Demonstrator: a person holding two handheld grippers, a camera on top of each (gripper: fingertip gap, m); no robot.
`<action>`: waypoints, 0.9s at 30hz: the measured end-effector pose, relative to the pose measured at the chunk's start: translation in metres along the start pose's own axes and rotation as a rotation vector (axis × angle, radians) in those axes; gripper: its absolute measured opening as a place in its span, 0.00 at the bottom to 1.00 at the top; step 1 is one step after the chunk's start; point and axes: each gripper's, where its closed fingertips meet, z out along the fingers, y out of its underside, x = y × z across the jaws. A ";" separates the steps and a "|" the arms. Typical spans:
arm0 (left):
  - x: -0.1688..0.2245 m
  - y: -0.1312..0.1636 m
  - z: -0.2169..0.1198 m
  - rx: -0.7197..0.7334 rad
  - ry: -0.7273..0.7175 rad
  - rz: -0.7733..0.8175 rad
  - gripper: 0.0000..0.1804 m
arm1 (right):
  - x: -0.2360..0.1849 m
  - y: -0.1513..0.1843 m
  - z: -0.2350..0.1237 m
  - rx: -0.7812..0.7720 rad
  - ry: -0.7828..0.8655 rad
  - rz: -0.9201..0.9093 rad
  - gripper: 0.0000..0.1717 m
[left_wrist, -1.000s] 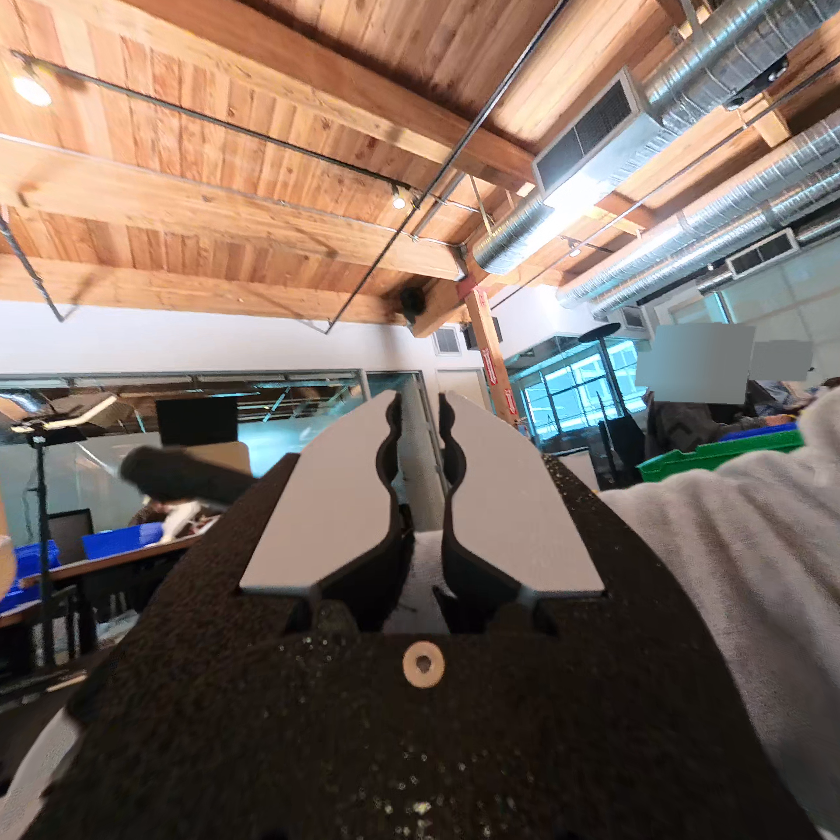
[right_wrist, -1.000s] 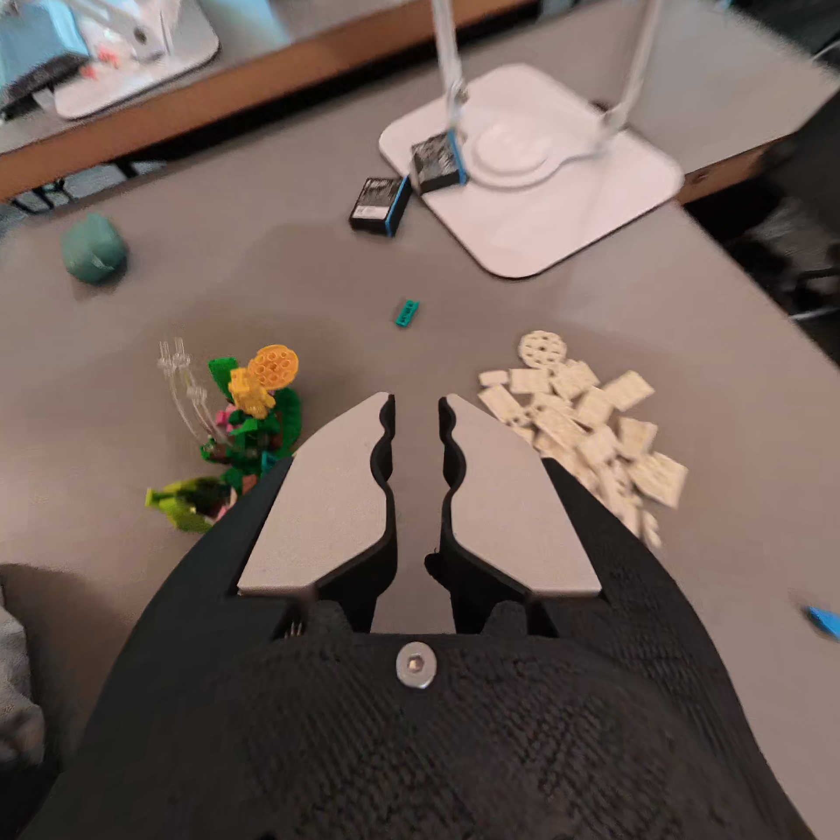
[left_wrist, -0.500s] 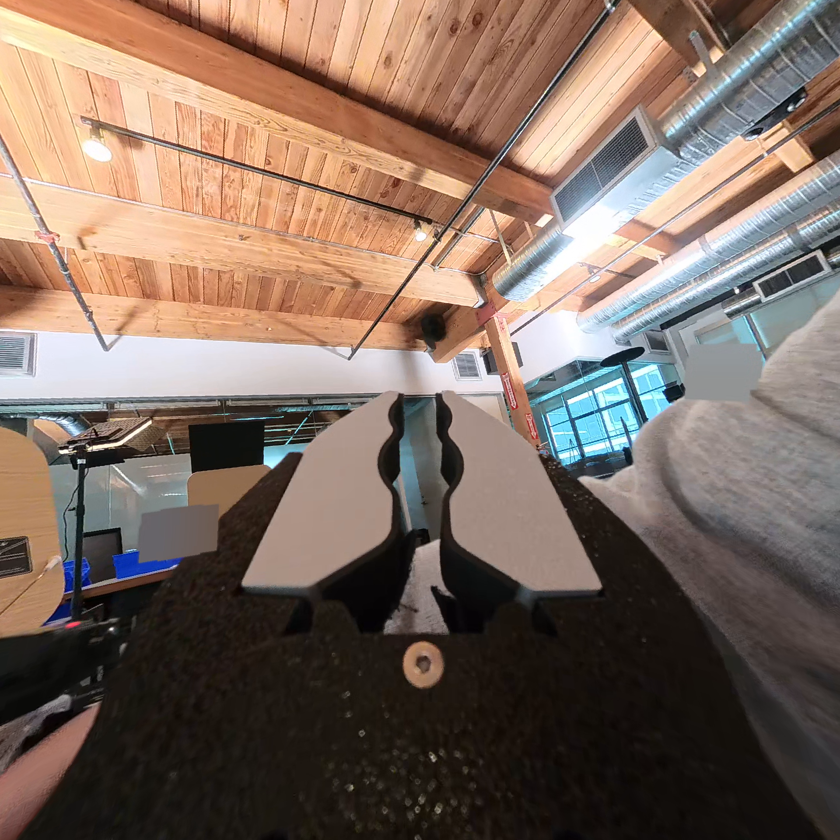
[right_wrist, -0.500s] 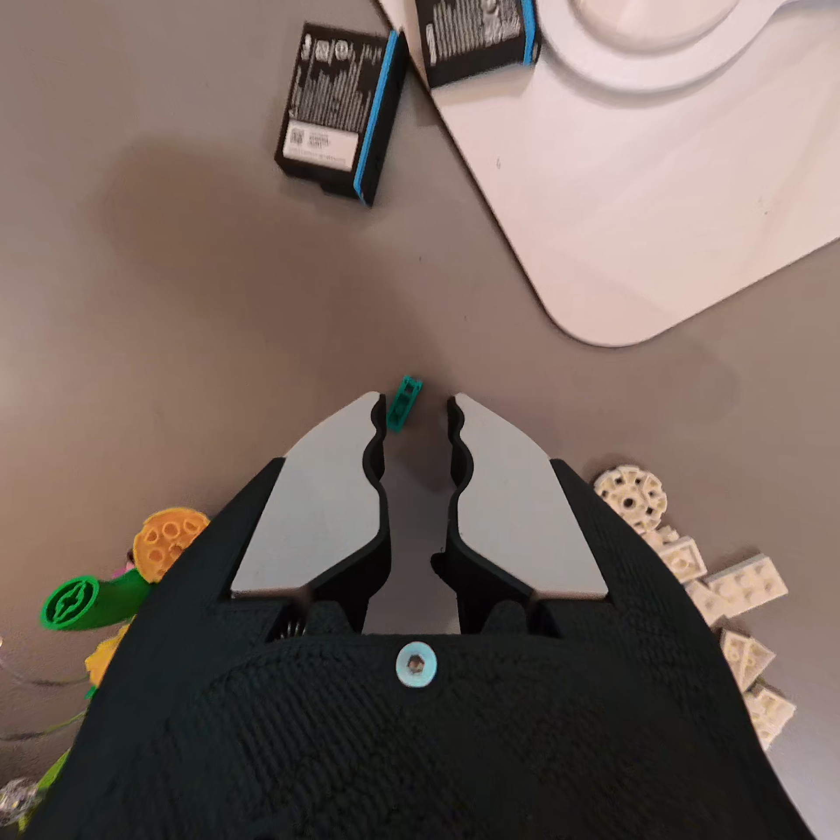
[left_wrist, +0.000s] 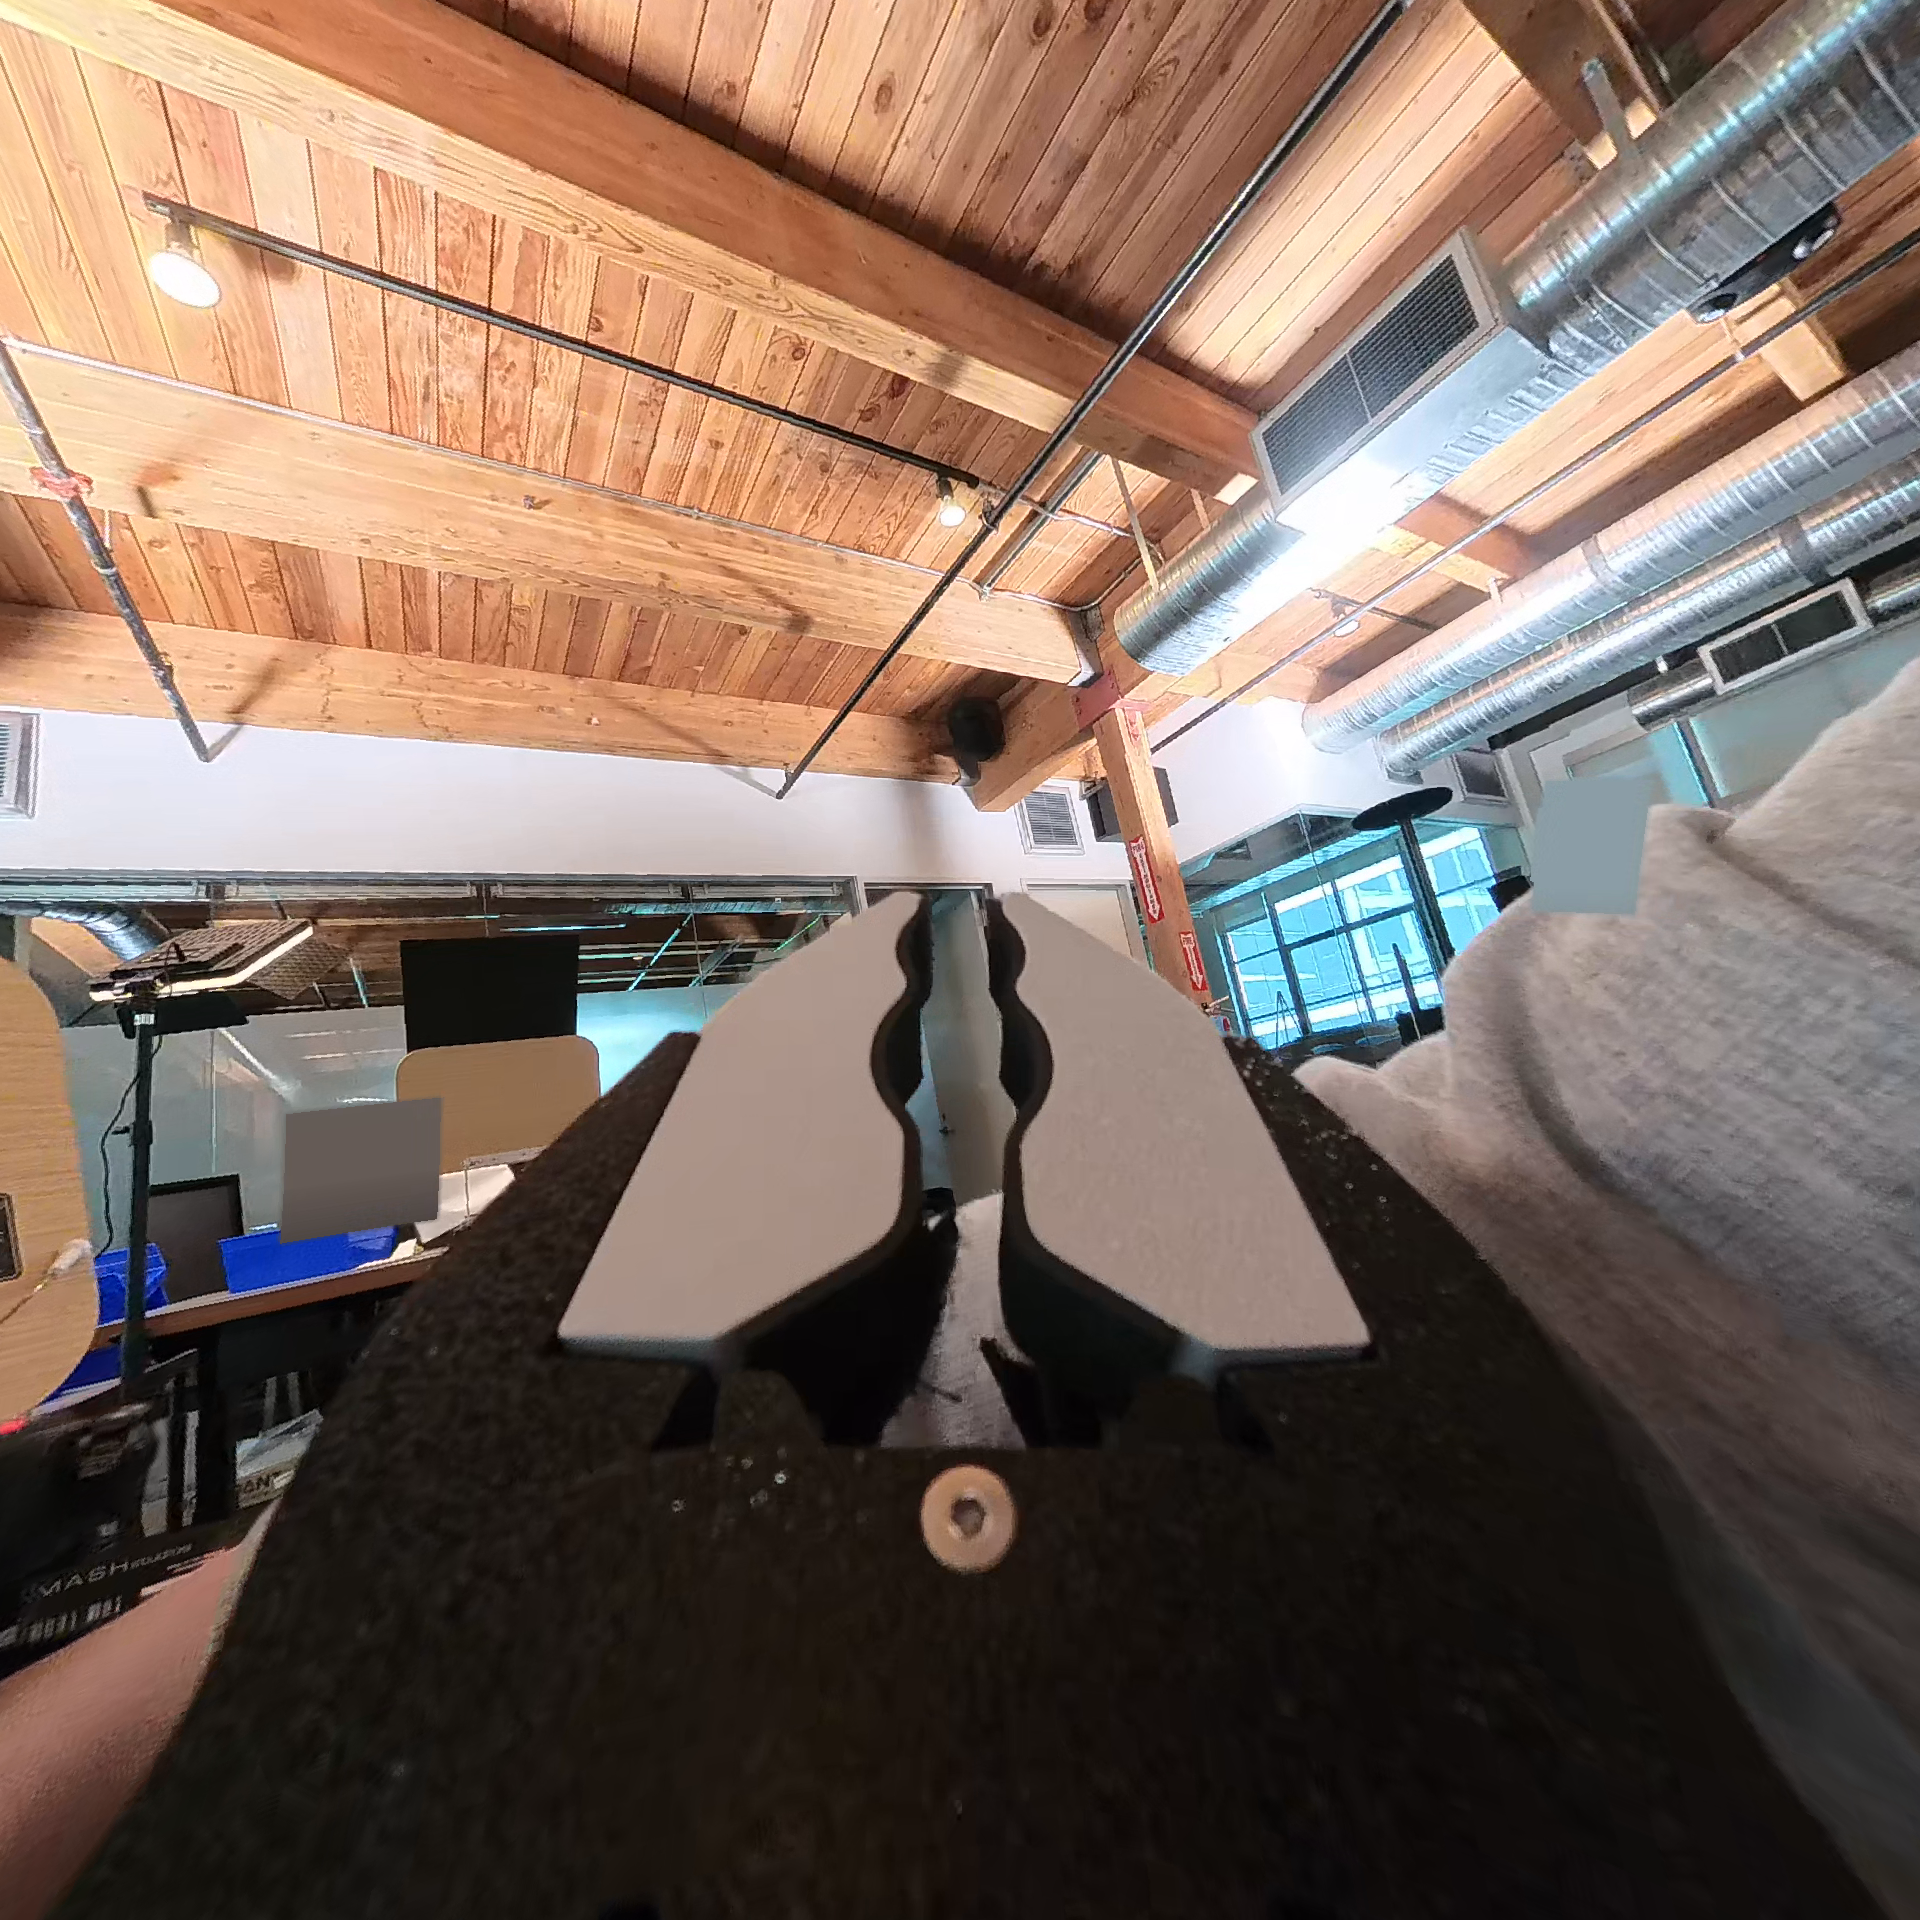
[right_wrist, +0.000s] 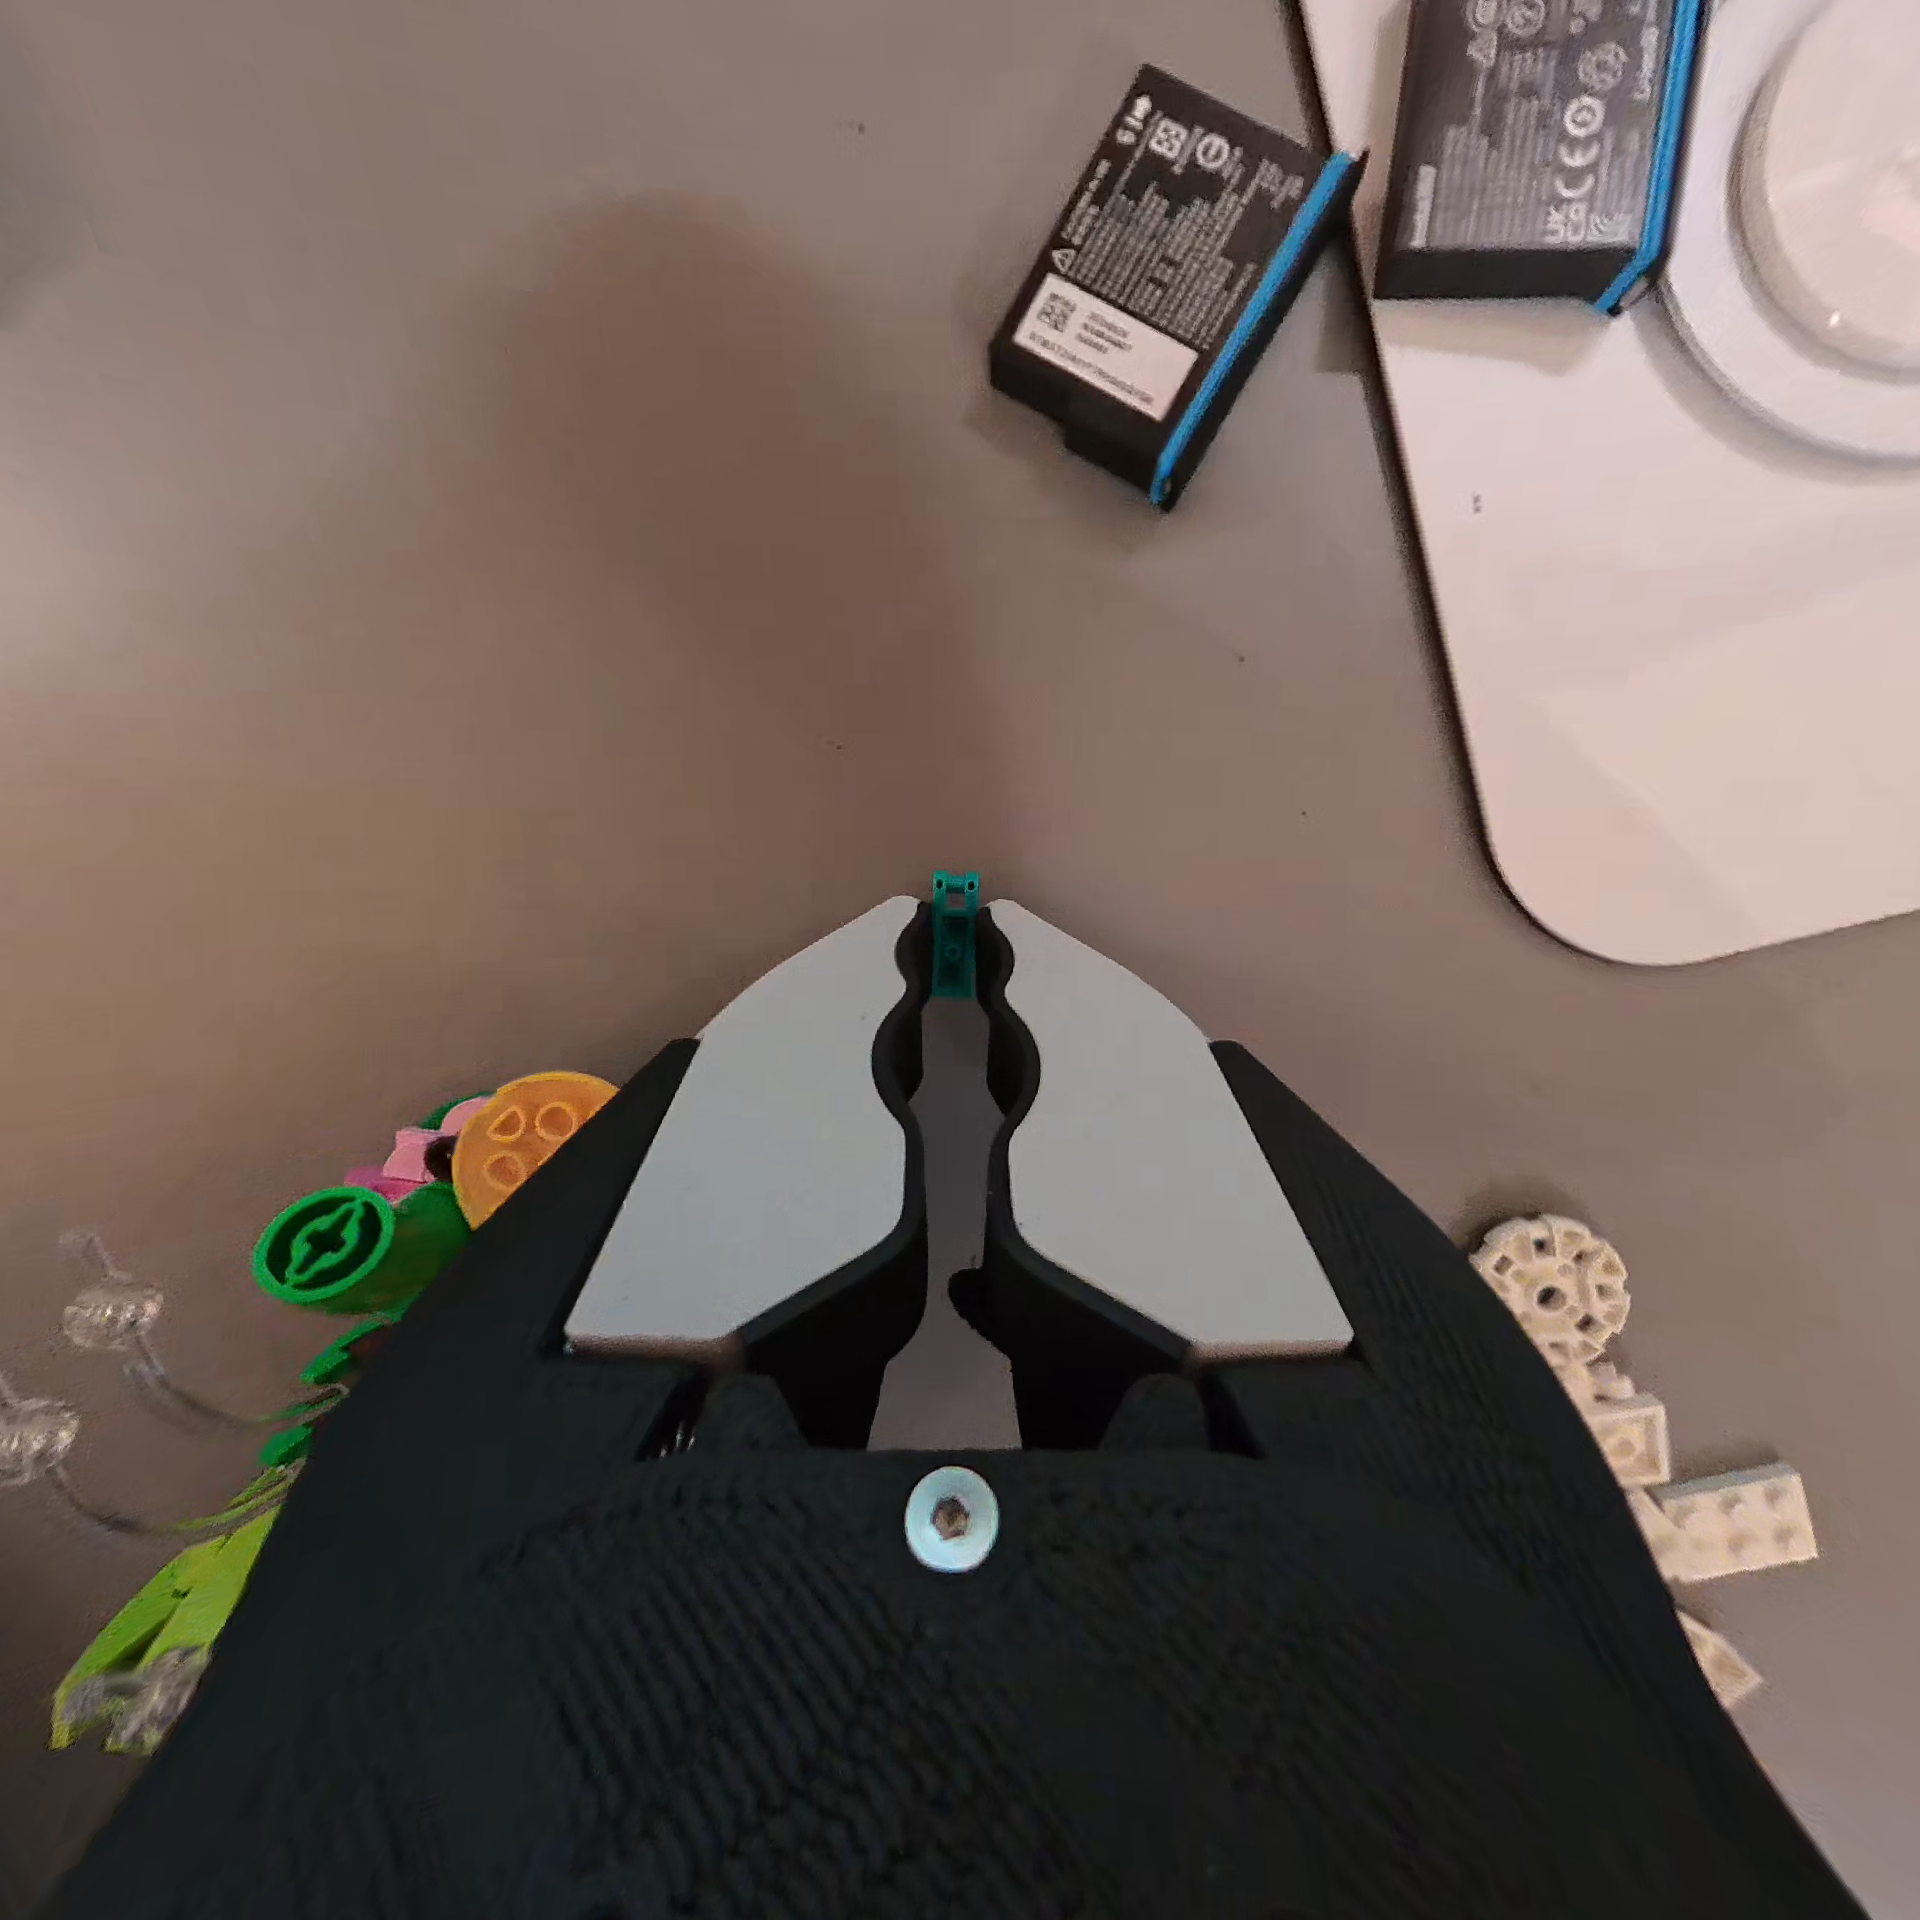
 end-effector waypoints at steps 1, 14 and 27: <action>0.001 0.001 0.000 -0.004 0.004 0.003 0.05 | -0.001 0.000 0.001 0.001 0.006 -0.006 0.04; 0.020 0.002 0.000 -0.006 0.070 -0.003 0.05 | -0.046 0.057 -0.093 0.112 -0.377 0.004 0.13; -0.027 0.023 -0.107 -0.537 -0.075 0.122 0.04 | -0.081 0.100 -0.116 0.320 -0.271 -0.045 0.20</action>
